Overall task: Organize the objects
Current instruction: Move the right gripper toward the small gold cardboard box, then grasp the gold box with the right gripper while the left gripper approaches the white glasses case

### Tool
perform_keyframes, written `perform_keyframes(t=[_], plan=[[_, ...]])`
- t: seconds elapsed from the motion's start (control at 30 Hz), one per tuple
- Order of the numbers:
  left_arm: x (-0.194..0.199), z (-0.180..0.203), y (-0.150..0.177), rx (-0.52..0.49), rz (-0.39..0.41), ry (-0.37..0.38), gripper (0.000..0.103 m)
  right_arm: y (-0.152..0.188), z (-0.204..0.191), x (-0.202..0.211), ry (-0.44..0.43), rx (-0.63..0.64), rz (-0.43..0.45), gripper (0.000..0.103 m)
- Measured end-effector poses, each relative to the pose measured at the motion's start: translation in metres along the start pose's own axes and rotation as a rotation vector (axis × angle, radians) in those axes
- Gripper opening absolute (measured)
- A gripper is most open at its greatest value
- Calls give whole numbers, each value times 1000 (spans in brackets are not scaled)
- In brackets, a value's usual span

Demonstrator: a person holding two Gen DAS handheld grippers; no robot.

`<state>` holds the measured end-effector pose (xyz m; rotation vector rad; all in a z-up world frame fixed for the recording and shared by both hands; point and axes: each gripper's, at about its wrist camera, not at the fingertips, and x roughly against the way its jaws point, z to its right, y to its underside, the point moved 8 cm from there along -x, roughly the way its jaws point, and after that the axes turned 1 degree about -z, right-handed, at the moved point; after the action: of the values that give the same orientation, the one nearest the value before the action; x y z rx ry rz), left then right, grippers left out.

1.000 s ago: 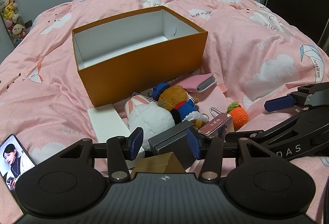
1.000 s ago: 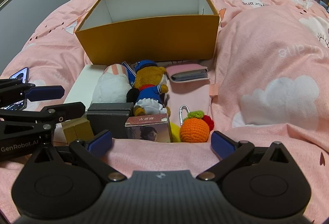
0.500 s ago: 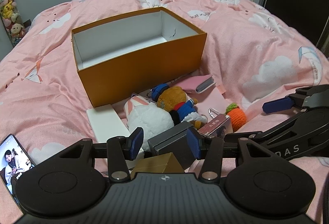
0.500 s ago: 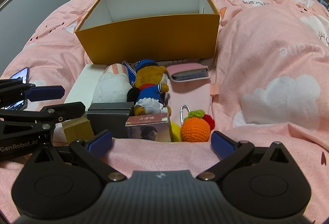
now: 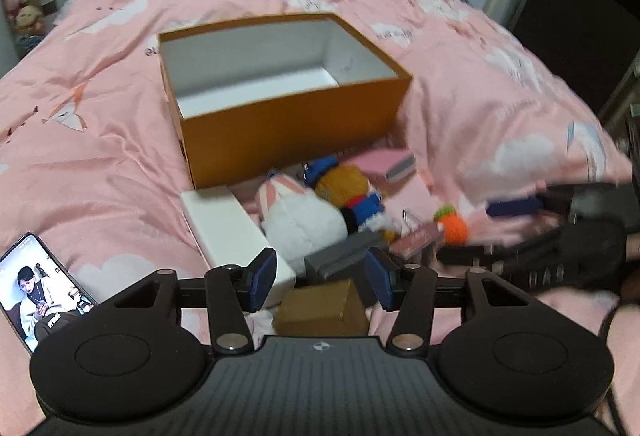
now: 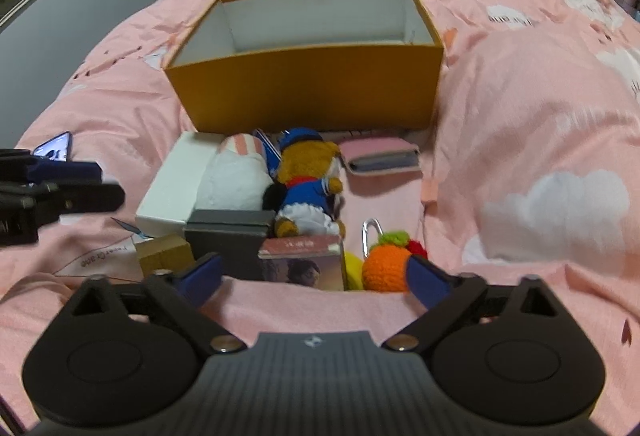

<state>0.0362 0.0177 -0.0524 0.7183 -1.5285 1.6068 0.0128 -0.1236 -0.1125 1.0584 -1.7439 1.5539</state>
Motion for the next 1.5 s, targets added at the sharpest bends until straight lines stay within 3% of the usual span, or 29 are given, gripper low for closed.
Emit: perform_keyframes(t=[0.1,0.23,0.3,0.4,0.7,0.9,1.1,1.4,1.5], plan=[[-8,-1,11,2,-42,2,66,-5,-6,-2,-55,19,-15,80],[-20,1,27,16,-107,45,68,-10,-19,-6,-157,42,-43,62],[-16,-4,26,30,-100,48,68,-14,-31,-7,-239,58,-52,61],[-4,-21,17,65,-51,-22,62,-16,-53,-15,-324,117,-104,61],[-10,-39,16,101,-71,-66,59,0,-85,-58,-395,148,-272,60],[-21,-40,18,99,-95,-73,59,4,-88,-75,-412,120,-303,53],[-22,-40,17,95,-90,-75,59,2,-89,-72,-396,132,-274,50],[-8,-47,-8,94,-17,-106,59,-39,-67,-14,-343,159,-64,48],[-13,-65,-21,172,-16,-88,60,-59,-55,-4,-297,151,2,48]])
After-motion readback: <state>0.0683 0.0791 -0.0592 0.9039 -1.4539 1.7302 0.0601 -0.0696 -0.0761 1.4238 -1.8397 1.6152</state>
